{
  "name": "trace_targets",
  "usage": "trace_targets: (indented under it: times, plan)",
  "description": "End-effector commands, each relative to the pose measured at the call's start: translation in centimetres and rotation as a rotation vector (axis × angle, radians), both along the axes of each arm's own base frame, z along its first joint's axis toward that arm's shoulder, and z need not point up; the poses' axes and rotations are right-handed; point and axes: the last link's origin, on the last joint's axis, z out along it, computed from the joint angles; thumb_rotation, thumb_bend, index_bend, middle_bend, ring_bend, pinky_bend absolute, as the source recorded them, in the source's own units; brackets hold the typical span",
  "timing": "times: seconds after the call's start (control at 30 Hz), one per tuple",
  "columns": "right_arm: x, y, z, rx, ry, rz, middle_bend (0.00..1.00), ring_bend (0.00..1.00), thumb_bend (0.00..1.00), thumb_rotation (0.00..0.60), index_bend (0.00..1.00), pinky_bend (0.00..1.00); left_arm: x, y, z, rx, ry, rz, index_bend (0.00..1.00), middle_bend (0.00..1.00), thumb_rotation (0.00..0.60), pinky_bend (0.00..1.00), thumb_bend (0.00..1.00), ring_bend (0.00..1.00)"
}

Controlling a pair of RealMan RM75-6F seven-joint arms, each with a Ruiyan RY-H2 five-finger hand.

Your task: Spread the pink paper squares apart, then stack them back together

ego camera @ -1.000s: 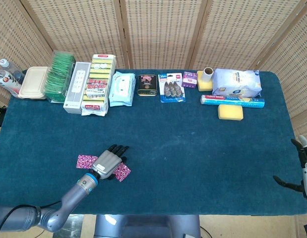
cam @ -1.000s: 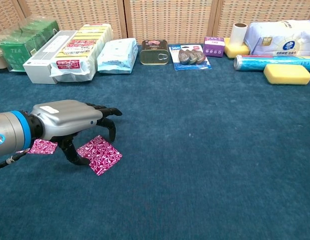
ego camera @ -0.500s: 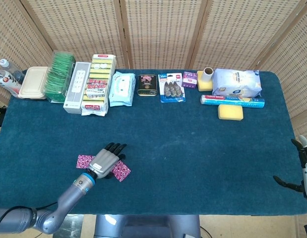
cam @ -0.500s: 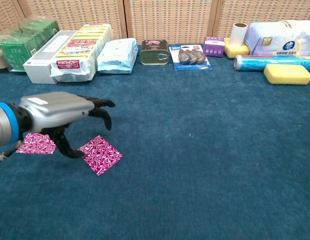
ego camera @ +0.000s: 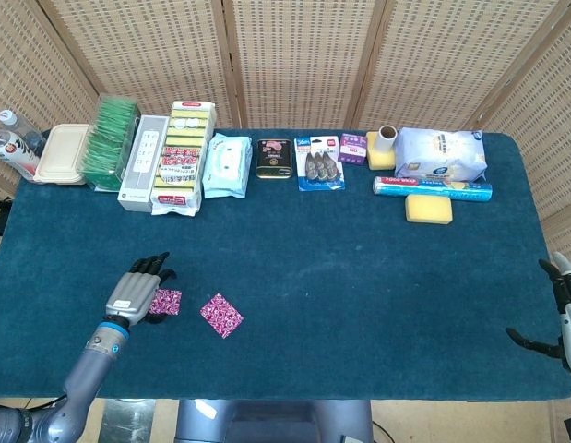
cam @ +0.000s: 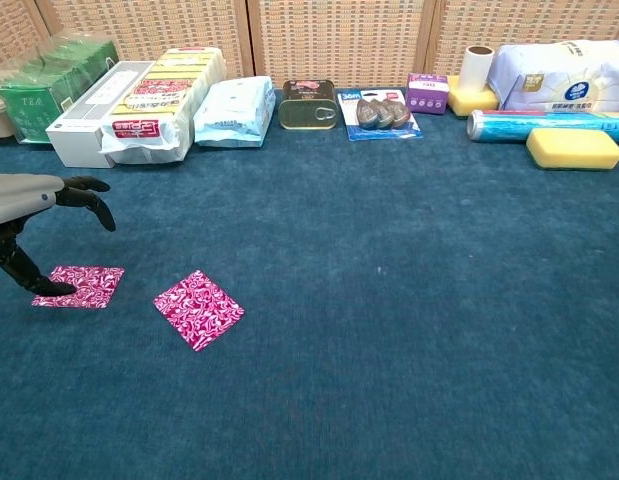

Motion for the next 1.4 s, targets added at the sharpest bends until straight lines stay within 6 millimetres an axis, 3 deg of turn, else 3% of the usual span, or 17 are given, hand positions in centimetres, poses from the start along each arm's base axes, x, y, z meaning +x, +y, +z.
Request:
trace_targets:
  times: [0.03,0.3,0.7,1.4]
  plan:
    - [0.0,0.0,0.0,-0.001,-0.001,-0.001,0.0,0.0,0.0,0.6,0.06,0.0,-0.3,-0.2,-0.7,0.013,-0.004,0.007,0.23,0.0,0.6,0.07,0.19,0.0]
    - [-0.1,-0.1,0.3,-0.006,-0.008,-0.003,0.0,0.0,0.0,0.6,0.06,0.0,-0.4,-0.4,-2.0,0.027,0.019,-0.005,0.23,0.0,0.6,0.07,0.19,0.0]
    - [-0.1,0.1,0.4,-0.006,-0.014,0.0,0.0,0.0,0.0,0.6,0.06,0.0,-1.3,-1.5,-2.4,0.065,0.067,0.006,0.23,0.0,0.6,0.07,0.2,0.0]
    - [-0.1,0.0,0.4,-0.007,-0.014,0.001,0.0,0.0,0.0,0.6,0.06,0.0,-2.5,-1.5,-2.9,0.092,0.07,0.025,0.23,0.0,0.6,0.07,0.21,0.0]
